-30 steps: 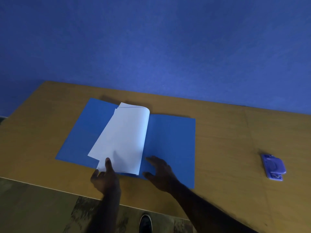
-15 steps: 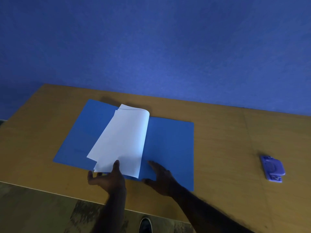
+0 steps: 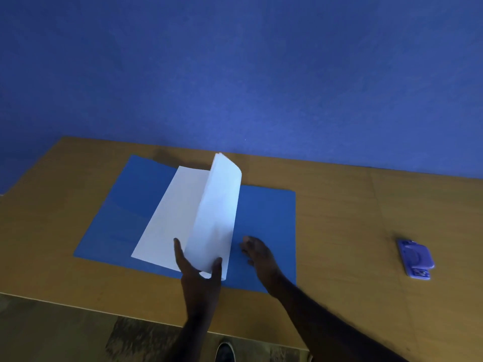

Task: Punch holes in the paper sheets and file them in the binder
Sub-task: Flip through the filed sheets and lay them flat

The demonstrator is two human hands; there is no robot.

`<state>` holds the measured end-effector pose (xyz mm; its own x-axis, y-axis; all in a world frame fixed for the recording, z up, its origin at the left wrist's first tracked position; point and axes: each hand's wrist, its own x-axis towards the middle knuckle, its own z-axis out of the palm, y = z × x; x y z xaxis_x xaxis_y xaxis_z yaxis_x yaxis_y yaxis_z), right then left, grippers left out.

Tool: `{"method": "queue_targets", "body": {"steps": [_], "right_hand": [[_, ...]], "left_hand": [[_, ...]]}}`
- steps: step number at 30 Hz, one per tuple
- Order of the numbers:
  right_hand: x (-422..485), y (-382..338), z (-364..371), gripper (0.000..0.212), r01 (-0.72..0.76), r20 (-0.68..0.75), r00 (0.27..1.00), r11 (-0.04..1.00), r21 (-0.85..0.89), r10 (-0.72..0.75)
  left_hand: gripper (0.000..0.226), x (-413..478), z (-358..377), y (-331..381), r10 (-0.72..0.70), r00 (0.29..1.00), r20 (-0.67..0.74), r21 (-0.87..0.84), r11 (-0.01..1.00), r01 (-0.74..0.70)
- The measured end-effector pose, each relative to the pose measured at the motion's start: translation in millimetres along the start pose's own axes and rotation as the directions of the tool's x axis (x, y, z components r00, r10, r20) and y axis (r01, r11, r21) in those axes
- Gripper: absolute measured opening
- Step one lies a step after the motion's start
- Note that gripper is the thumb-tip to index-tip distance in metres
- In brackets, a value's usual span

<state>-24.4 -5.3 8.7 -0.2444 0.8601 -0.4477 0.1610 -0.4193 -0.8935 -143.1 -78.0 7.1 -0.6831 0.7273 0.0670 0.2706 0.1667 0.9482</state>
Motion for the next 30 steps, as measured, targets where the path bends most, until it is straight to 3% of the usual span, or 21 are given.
{"method": "queue_targets", "body": {"steps": [2,5,7,9,11,12,14,16,18,19,20,22,25,27,30], "right_hand": [[1.5,-3.2,-8.9,0.071,-0.011,-0.04,0.999,0.996,0.093,0.014],[4.6,-4.1,-23.5,0.032,-0.087,-0.087,0.99,0.973,0.215,0.108],[4.9,-2.2,-34.1,0.04,-0.112,-0.088,0.986,0.95,0.29,0.143],[3.9,0.3,-43.8,0.067,-0.102,-0.105,0.984,0.933,0.345,0.146],[1.8,-2.3,-49.5,0.086,-0.114,-0.13,0.978,0.937,0.331,0.165],[2.4,-2.9,-51.9,0.083,-0.122,-0.145,0.975,0.95,0.288,0.169],[2.7,-1.5,-56.6,0.063,-0.121,-0.164,0.974,0.974,0.191,0.153],[3.8,2.4,-59.0,0.044,-0.1,-0.203,0.973,0.994,0.051,0.109],[5.4,7.6,-60.7,0.033,-0.102,-0.224,0.97,0.994,-0.04,0.091],[5.3,8.9,-60.3,0.034,-0.106,-0.23,0.969,0.992,-0.063,0.089],[6.0,11.0,-60.6,0.036,-0.111,-0.234,0.968,0.991,-0.08,0.09],[6.5,13.8,-61.1,0.039,-0.115,-0.236,0.968,0.986,-0.121,0.084],[6.3,14.9,-62.6,0.039,-0.113,-0.237,0.969,0.982,-0.154,0.074],[7.2,16.5,-64.3,0.039,-0.114,-0.234,0.969,0.982,-0.151,0.076],[7.0,17.6,-64.8,0.041,-0.114,-0.23,0.97,0.982,-0.151,0.078]], "left_hand": [[0.112,-3.7,4.8,-0.1,0.033,0.994,0.1,0.06,0.997,-0.039],[0.121,-5.4,10.7,-4.2,0.156,0.961,0.229,0.129,0.974,-0.188],[0.117,-5.4,9.9,-8.9,0.136,0.984,0.117,0.063,0.988,-0.144],[0.104,0.0,4.1,-13.9,-0.044,0.986,-0.158,-0.089,0.996,0.031],[0.089,13.3,-2.0,-19.7,-0.287,0.885,-0.366,-0.241,0.948,0.207],[0.085,21.3,-4.9,-20.4,-0.406,0.823,-0.397,-0.313,0.903,0.295],[0.082,36.4,-12.9,-33.4,-0.561,0.762,-0.323,-0.433,0.804,0.408],[0.052,43.7,-20.6,-35.8,-0.642,0.744,-0.186,-0.588,0.679,0.439],[0.025,57.1,-20.7,-54.0,-0.773,0.63,-0.066,-0.757,0.45,0.473],[0.026,57.3,-19.4,-50.5,-0.705,0.685,-0.187,-0.551,0.652,0.521],[0.035,57.9,-23.2,-52.6,-0.702,0.675,-0.226,-0.493,0.68,0.543],[0.051,57.5,-22.4,-59.7,-0.685,0.706,-0.179,-0.52,0.675,0.523],[0.029,56.8,-16.5,-52.8,-0.673,0.723,-0.156,-0.566,0.661,0.493],[0.032,54.7,-13.7,-43.0,-0.606,0.774,-0.185,-0.552,0.716,0.429],[0.064,56.3,-12.6,-36.8,-0.533,0.833,-0.15,-0.589,0.725,0.357]]}}
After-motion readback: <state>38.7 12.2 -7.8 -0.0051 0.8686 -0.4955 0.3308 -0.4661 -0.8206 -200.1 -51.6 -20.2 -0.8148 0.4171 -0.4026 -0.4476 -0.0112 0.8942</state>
